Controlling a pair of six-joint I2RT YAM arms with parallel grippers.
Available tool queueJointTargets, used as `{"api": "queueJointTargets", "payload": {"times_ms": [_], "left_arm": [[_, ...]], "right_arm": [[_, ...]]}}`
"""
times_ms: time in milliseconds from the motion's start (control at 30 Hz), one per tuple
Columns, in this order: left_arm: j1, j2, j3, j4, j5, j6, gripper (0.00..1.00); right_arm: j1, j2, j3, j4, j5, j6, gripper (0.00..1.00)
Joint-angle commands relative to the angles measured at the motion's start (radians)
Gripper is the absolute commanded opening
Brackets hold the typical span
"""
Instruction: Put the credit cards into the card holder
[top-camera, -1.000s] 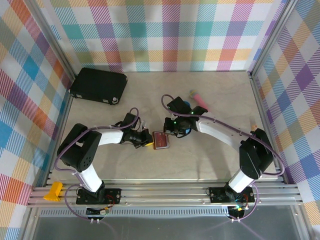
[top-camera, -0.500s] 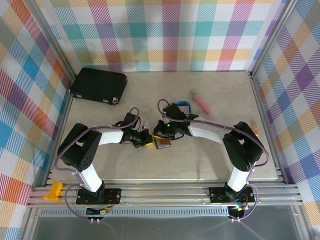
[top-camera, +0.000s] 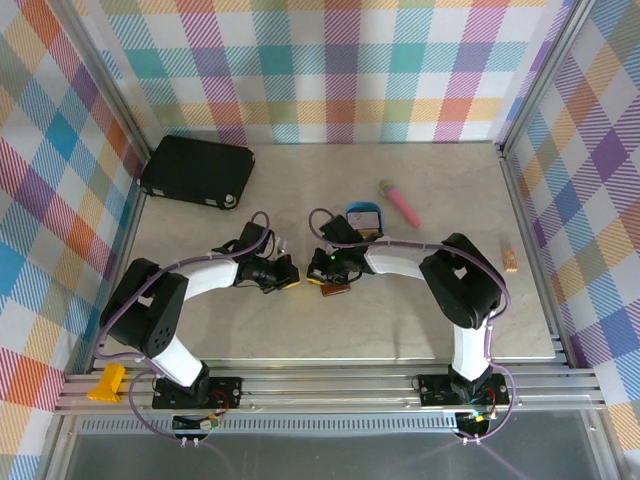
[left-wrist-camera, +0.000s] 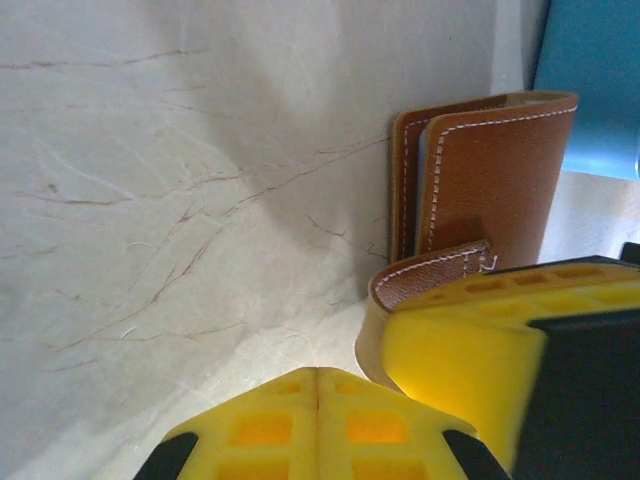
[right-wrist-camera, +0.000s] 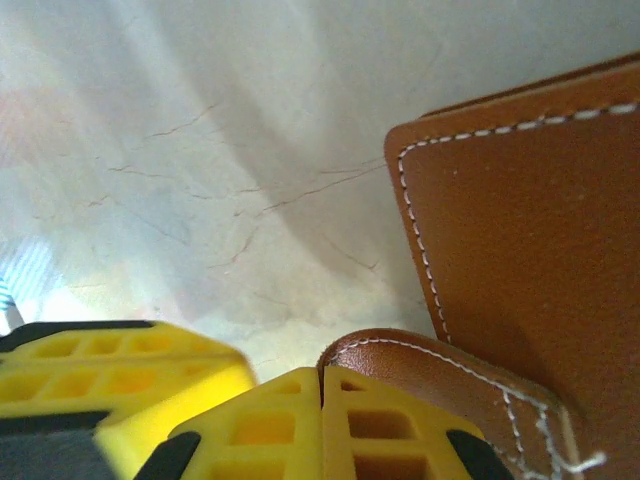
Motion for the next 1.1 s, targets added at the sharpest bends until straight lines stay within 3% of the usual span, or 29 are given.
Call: {"api": "queueJointTargets", "payload": {"times_ms": [0, 100, 300, 400, 667, 900, 1067], "left_arm": [[0.012, -0.030, -0.005, -0.045, -0.012, 0.019, 0.01], [0.015, -0.040, -0.005, -0.037, -0.007, 0.019, 0.11], [0.022, -0.064, 0.001, -0.033, -0.014, 0.023, 0.27], [0.023, -0.065, 0.005, -0.038, -0.011, 0.026, 0.29], [0.025, -0.094, 0.002, -0.040, -0.010, 0.027, 0.30], [0.025, -0.119, 0.006, 0.006, 0.021, 0.014, 0.34], [0.023, -0.113, 0.024, 0.039, 0.034, -0.015, 0.43]], "right_arm": [[0.011, -0.005, 0.058, -0.056, 0.025, -0.058, 0.10], [0.015, -0.046, 0.099, -0.132, 0.038, -0.135, 0.31], [0.003, -0.196, 0.108, -0.244, 0.037, -0.265, 0.48], [-0.032, -0.294, 0.071, -0.276, 0.016, -0.310, 0.52], [-0.246, -0.499, -0.139, -0.347, -0.010, -0.412, 0.54], [-0.278, -0.416, -0.226, -0.246, -0.167, -0.492, 0.56], [-0.274, -0.314, -0.214, -0.198, -0.158, -0.464, 0.55]]}}
